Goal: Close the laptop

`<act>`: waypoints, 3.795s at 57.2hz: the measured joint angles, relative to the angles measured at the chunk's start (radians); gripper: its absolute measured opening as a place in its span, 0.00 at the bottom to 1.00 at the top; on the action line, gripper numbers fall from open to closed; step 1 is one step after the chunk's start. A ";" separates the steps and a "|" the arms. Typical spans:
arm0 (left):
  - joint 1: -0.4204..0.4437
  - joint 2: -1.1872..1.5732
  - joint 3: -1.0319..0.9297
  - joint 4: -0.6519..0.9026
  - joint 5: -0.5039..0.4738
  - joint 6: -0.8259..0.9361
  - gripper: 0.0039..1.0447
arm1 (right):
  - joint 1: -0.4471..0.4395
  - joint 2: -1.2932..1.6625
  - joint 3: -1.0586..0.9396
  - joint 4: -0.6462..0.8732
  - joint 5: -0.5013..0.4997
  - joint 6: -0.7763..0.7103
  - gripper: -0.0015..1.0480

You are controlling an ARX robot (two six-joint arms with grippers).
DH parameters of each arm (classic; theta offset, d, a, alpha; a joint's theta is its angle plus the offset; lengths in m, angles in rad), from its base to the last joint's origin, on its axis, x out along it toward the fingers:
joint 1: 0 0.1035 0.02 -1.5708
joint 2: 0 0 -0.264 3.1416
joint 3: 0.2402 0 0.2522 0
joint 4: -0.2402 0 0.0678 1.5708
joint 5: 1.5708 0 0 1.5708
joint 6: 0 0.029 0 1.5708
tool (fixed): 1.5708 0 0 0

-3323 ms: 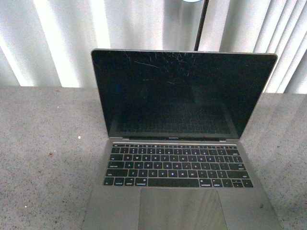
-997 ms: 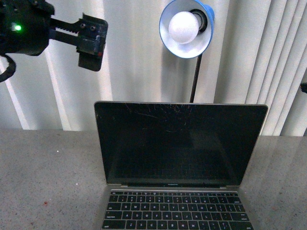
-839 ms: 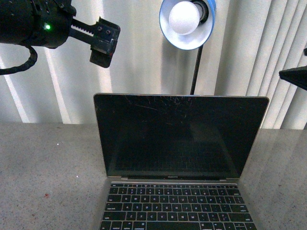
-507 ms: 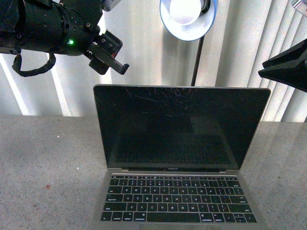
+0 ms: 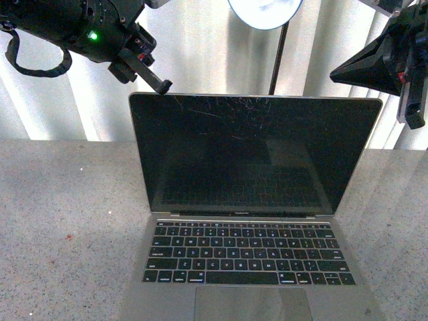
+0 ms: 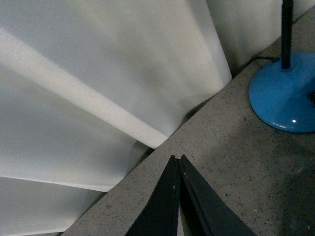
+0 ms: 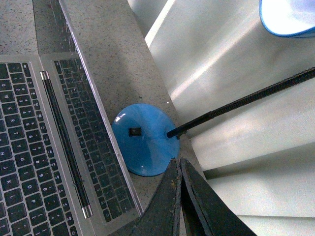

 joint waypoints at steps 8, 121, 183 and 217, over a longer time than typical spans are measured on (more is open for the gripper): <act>-0.018 0.000 0.000 -0.041 0.017 0.023 0.03 | 0.020 0.005 0.002 -0.017 0.000 -0.021 0.03; -0.058 -0.122 -0.198 -0.201 0.137 -0.007 0.03 | 0.058 -0.089 -0.175 -0.212 0.038 -0.287 0.03; -0.075 -0.126 -0.307 -0.166 0.167 -0.040 0.03 | 0.071 -0.081 -0.232 -0.240 0.058 -0.344 0.03; -0.085 -0.139 -0.390 -0.108 0.204 -0.080 0.03 | 0.088 -0.066 -0.266 -0.236 0.065 -0.359 0.03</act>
